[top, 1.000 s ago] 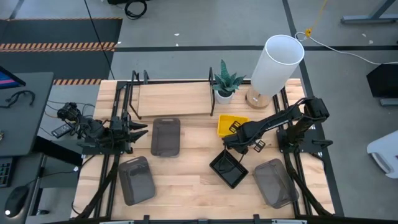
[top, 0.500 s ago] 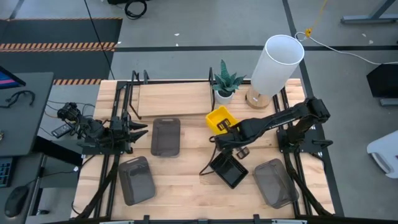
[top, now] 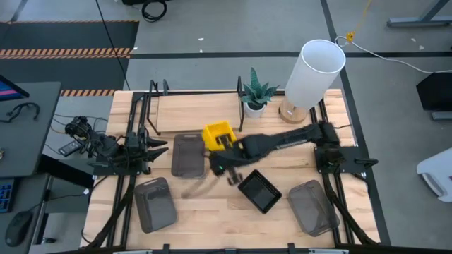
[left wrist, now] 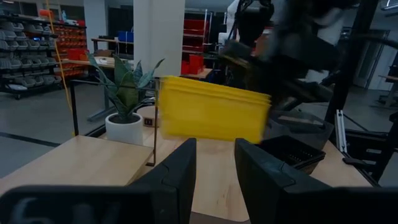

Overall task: Stack baskets on shelf by color
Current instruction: Put the stacked yellow baskets on the shelf

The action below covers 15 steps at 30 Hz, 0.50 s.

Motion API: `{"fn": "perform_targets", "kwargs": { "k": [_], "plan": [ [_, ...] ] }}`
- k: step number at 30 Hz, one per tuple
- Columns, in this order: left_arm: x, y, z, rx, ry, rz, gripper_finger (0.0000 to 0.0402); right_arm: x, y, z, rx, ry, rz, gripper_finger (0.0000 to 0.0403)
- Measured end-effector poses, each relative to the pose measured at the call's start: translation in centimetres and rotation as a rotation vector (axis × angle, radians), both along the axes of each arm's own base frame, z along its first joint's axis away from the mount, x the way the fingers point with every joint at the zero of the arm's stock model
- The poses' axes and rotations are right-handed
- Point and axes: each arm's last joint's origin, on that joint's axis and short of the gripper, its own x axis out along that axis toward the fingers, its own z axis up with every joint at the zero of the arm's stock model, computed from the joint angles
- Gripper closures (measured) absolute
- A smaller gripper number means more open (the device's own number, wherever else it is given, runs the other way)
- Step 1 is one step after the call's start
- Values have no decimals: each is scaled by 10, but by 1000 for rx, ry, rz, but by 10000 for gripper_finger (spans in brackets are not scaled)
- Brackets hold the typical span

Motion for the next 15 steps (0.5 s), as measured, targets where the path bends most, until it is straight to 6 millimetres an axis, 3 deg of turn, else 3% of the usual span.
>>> {"fn": "perform_targets", "kwargs": {
  "k": [7, 15],
  "plan": [
    [0, 0, 0, 0, 0, 0, 285, 37, -49, -6, 8, -45, -174, 388],
    [0, 0, 0, 0, 0, 0, 285, 55, -91, -33, -6, 36, -249, 388]
  ]
}}
